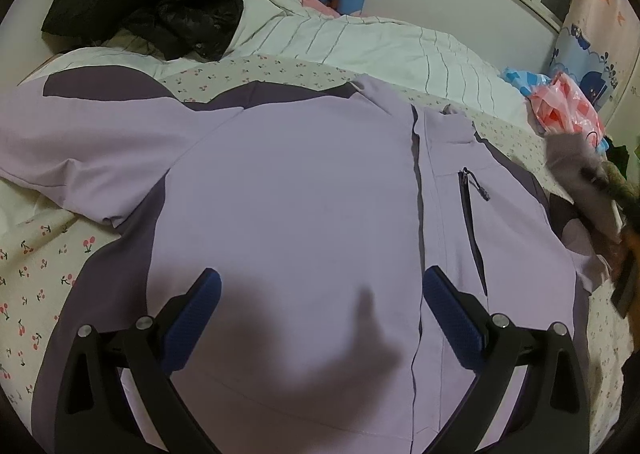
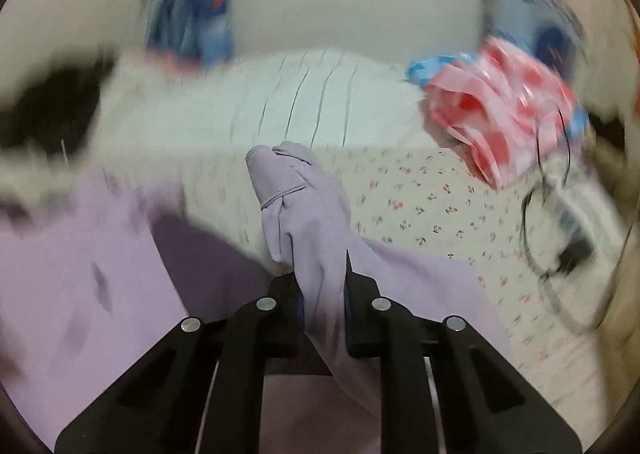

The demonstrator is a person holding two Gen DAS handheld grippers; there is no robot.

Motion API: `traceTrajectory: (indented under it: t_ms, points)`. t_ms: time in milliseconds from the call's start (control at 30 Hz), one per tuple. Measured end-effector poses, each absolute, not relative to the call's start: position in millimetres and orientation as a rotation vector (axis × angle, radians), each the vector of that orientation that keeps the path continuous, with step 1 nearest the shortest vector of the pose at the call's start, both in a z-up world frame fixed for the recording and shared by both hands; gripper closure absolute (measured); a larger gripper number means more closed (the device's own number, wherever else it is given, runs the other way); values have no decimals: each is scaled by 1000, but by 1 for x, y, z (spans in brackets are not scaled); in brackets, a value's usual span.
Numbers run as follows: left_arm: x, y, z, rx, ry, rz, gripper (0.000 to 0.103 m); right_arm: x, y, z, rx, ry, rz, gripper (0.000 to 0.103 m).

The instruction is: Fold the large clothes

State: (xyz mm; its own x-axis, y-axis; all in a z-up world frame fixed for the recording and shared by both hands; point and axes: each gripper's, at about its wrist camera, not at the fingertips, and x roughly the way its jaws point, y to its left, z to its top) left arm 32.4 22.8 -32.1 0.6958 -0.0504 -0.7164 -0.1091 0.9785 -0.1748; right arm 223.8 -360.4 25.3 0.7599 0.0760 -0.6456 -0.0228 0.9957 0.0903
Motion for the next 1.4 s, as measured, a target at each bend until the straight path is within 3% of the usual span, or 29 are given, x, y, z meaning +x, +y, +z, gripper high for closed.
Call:
traceTrajectory:
  t_ms: [100,233,367,633,767,1067,1400]
  points:
    - [30,25,-29,-206,792,38,6,198,-446,48,568,557,46,90]
    - [26,42,-20,-263,774,50,6,175,-513,65,945,392,38,90]
    - [20,65,-10,-318,759,72,6,171,-498,112,917,310,103,90]
    - [-12,150,21,-470,674,159,6,202,-335,199,694,291,370,90]
    - [-26,192,28,-539,649,223,6,211,-255,210,623,318,460,90]
    - [-41,238,36,-590,641,275,6,225,-121,162,558,438,576,90]
    - [-26,221,33,-594,691,262,6,224,-5,30,465,664,651,90]
